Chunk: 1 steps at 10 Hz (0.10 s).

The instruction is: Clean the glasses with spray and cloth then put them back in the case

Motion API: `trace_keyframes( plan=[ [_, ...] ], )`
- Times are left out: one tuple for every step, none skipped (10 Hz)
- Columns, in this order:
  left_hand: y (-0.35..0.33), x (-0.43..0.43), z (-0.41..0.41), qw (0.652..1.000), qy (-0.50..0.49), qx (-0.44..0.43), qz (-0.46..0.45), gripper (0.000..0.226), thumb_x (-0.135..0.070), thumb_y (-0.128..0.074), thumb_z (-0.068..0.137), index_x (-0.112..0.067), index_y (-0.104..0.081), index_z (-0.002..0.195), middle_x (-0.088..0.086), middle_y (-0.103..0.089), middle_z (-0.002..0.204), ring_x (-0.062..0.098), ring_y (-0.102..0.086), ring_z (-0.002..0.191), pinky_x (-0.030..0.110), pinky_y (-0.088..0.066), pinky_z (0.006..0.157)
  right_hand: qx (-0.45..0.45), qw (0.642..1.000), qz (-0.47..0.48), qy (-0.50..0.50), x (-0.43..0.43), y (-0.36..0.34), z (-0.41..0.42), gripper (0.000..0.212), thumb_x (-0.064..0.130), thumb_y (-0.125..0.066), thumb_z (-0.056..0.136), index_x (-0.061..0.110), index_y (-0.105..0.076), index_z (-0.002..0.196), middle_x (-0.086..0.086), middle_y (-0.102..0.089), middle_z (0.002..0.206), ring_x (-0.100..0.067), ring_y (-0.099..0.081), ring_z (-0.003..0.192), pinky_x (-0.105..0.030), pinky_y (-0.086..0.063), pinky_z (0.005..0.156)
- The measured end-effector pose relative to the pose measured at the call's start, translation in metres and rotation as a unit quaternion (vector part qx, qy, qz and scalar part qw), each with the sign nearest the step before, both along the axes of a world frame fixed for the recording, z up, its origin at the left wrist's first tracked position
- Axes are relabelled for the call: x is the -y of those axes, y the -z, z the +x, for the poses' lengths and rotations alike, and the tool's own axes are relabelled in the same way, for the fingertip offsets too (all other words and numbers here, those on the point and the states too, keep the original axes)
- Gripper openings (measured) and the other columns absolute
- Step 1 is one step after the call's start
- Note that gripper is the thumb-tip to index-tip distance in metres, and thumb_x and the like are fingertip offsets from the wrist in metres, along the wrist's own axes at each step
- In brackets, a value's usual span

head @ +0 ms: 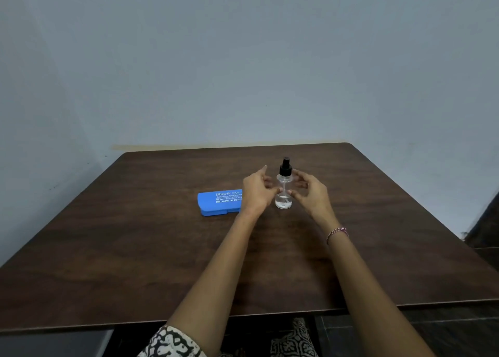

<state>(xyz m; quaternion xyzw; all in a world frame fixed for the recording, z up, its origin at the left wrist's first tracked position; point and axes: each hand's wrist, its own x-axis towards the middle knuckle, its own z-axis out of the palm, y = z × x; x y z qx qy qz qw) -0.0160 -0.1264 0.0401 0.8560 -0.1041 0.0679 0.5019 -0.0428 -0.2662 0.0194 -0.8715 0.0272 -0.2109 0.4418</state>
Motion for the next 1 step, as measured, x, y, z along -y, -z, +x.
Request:
trace_keyframes(
  plan=[
    [-0.0052,-0.0092,-0.01,1.0,-0.012,0.002,-0.008,0.078,-0.015,-0.078,0.076,-0.008,-0.037,0.142,0.006,-0.067,0.112,0.008,-0.061,0.091,0.013,-0.043,0.08,0.031,0.999,-0.011,0.02,-0.0019,-0.0027,-0.0122,0.057,0.006,-0.069,0.082,0.01,-0.047,0.135,-0.004,-0.058,0.116,-0.009,-0.054,0.102,-0.013,-0.039,0.085]
  ],
)
